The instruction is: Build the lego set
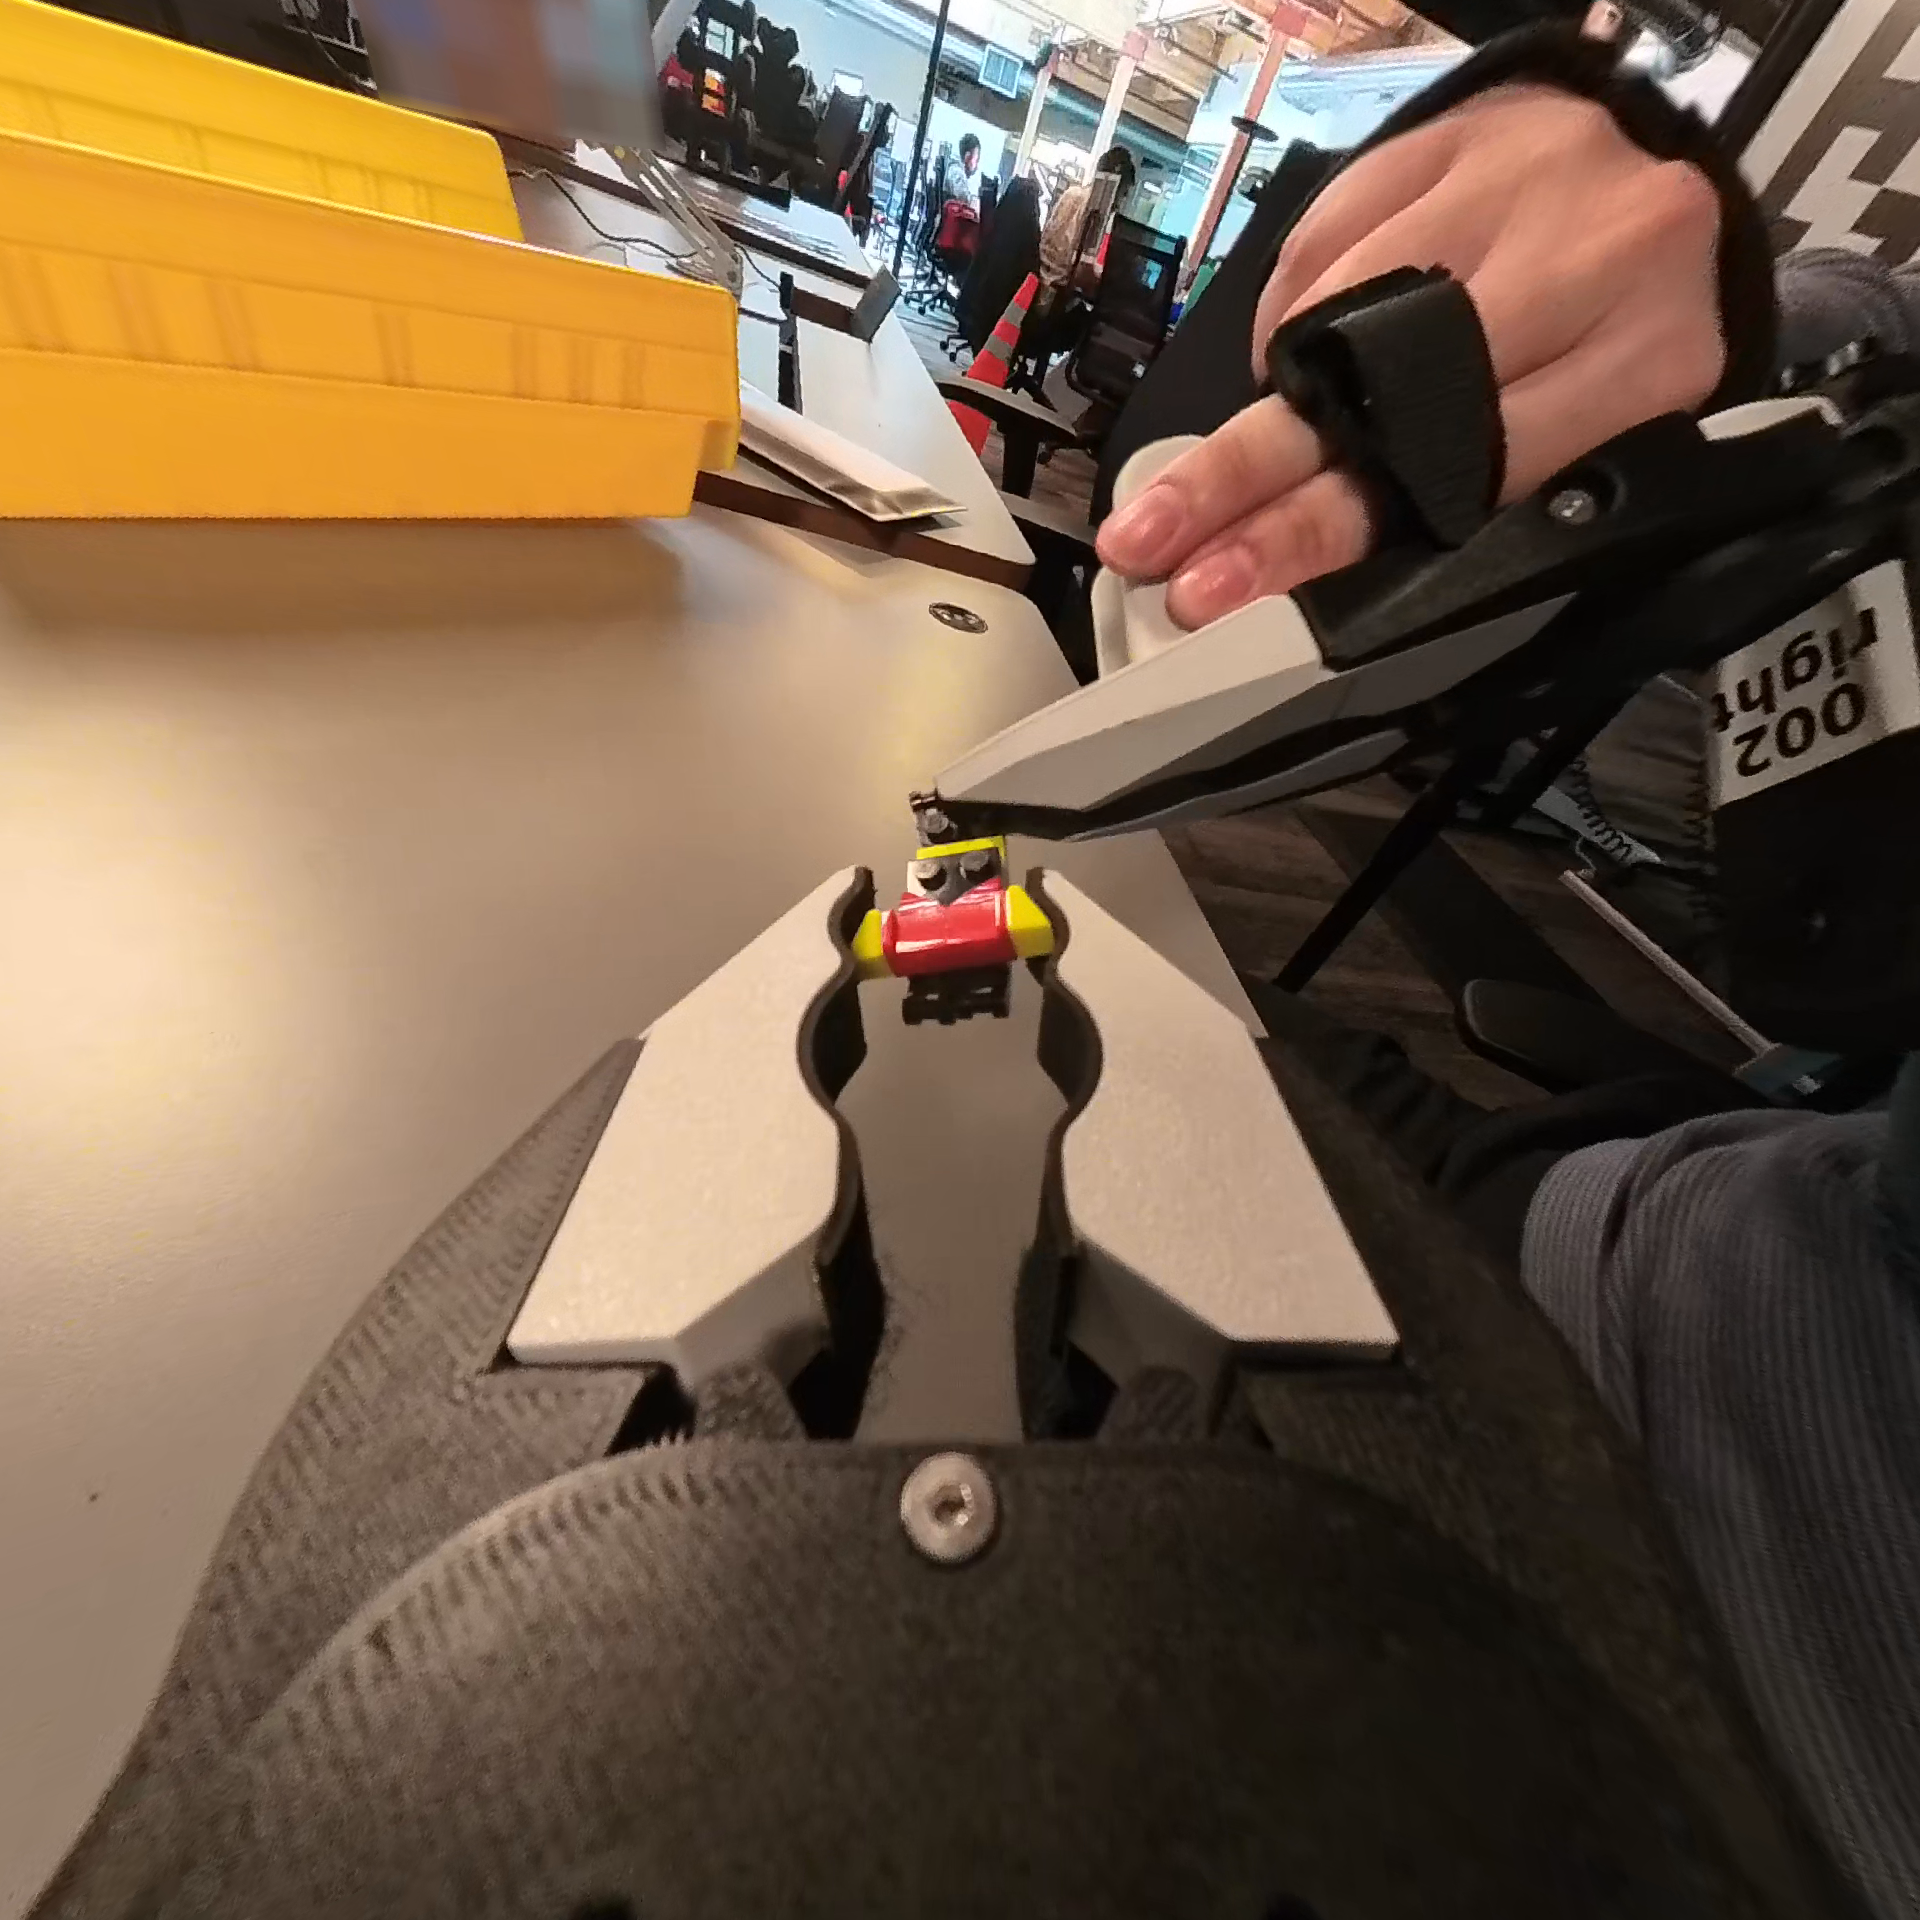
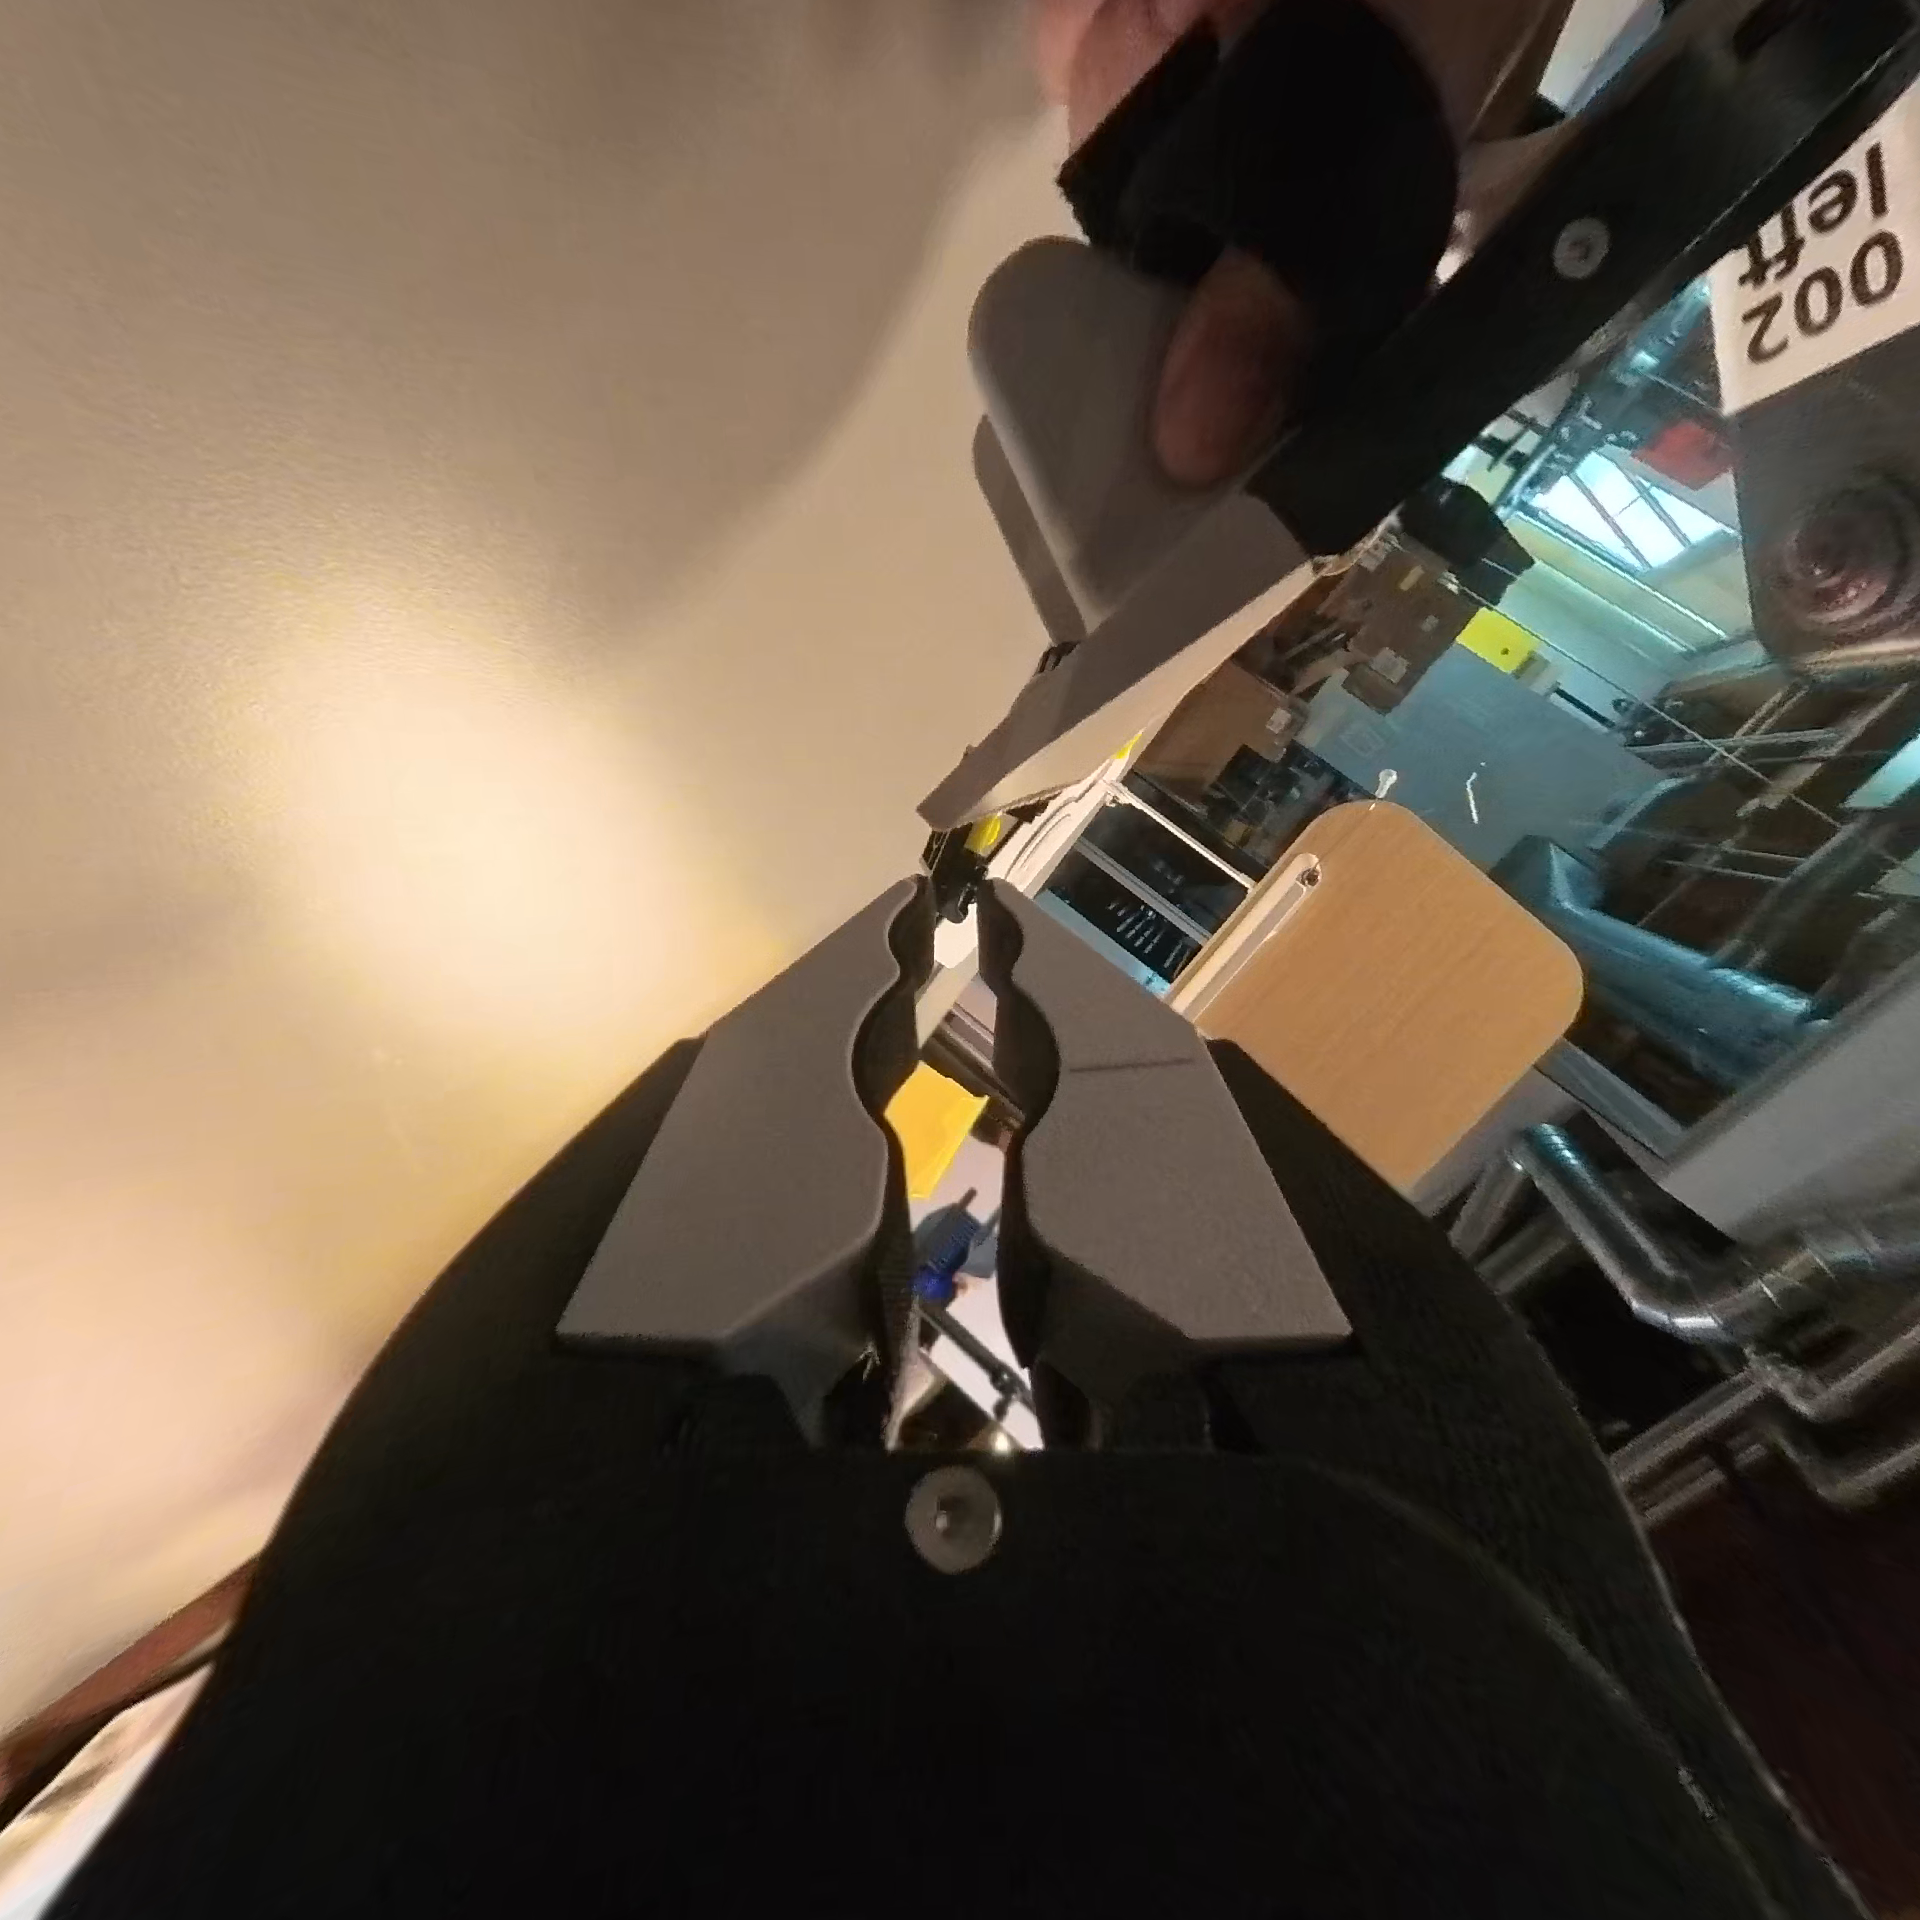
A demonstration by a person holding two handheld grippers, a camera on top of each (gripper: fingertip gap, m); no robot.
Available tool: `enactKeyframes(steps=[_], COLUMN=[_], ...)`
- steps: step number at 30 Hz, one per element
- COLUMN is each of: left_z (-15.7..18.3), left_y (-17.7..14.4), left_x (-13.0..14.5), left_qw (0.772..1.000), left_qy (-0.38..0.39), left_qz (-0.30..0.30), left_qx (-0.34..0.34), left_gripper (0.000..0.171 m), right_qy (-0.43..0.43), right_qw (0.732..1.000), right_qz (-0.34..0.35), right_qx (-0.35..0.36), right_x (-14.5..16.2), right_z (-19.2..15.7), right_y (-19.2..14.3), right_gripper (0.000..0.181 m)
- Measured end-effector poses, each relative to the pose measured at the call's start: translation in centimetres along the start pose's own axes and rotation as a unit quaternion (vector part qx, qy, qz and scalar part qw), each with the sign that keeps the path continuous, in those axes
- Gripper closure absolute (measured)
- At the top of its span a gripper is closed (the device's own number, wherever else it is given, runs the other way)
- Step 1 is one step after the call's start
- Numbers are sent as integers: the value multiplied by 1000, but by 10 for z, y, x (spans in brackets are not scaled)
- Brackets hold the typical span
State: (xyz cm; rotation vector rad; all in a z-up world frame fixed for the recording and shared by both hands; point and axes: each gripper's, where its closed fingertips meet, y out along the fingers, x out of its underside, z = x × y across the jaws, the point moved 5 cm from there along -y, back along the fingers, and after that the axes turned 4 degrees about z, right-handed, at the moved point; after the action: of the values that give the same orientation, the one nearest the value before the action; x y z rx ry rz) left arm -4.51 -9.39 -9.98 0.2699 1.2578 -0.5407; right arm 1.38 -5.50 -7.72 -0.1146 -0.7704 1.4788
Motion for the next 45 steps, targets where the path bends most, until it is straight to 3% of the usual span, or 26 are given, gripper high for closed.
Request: enactKeyframes(steps=[9,14,23,29,40,45], left_z=[-3,-4,-6,-6,-7,-2], left_y=[-2,-3,-6,-6,-8,-11], left_x=[-2,-3,-7,-8,-9,-12], left_qw=[1000,1000,998,997,995,996], left_qy=[-11,-18,-41,-53,-66,-30], left_qz=[10,23,48,59,71,84], left_qx=[-8,-8,-4,1,9,16], left_gripper=[144,144,144,144,144,144], right_qy=[97,200,307,352,306,295], right_qw=[995,978,947,932,952,955], right_qz=[9,29,57,55,24,40], right_qx=[-23,-47,-81,-66,-15,9], right_x=[-6,-5,-4,-3,-1,-3], right_z=[-3,1,5,11,17,19], right_y=[7,7,7,8,5,0], right_gripper=[173,170,161,169,173,173])
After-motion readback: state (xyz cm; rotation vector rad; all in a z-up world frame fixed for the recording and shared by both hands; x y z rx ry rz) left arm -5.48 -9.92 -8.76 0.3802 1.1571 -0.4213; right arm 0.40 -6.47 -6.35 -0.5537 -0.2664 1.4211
